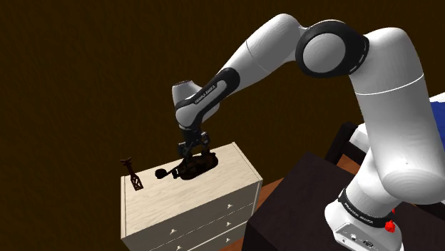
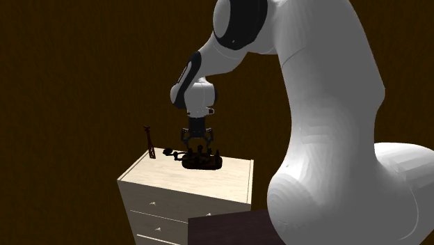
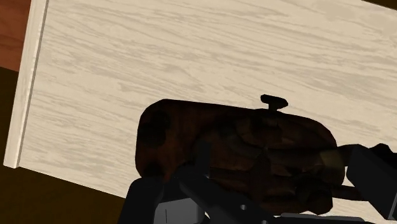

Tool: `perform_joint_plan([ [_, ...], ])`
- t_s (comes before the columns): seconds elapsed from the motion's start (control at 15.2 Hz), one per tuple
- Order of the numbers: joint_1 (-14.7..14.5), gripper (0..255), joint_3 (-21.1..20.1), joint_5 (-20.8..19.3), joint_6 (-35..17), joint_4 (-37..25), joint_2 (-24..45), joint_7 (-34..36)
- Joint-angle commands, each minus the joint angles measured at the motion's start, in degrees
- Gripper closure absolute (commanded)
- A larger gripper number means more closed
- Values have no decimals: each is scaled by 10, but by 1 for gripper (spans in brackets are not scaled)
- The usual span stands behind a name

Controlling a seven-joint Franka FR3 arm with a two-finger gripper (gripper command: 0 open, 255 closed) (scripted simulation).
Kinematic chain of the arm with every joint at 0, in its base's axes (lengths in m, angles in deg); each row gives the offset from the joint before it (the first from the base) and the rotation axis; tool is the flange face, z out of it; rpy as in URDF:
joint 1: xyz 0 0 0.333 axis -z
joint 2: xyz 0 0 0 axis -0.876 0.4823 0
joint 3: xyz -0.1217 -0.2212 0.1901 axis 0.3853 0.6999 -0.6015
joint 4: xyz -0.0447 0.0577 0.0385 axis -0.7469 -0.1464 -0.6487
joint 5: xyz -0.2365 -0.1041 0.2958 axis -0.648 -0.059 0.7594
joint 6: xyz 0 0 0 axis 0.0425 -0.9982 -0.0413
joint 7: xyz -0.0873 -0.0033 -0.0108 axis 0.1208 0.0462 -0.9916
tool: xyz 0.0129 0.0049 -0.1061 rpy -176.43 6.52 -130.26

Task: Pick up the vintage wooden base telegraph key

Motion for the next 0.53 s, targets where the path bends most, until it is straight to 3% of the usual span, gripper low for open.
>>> perform_joint_plan([
  [0.0,-3,0,1,-2,-7,-10,17,2],
  [0.46,-5,0,4,-4,-34,-15,49,1],
])
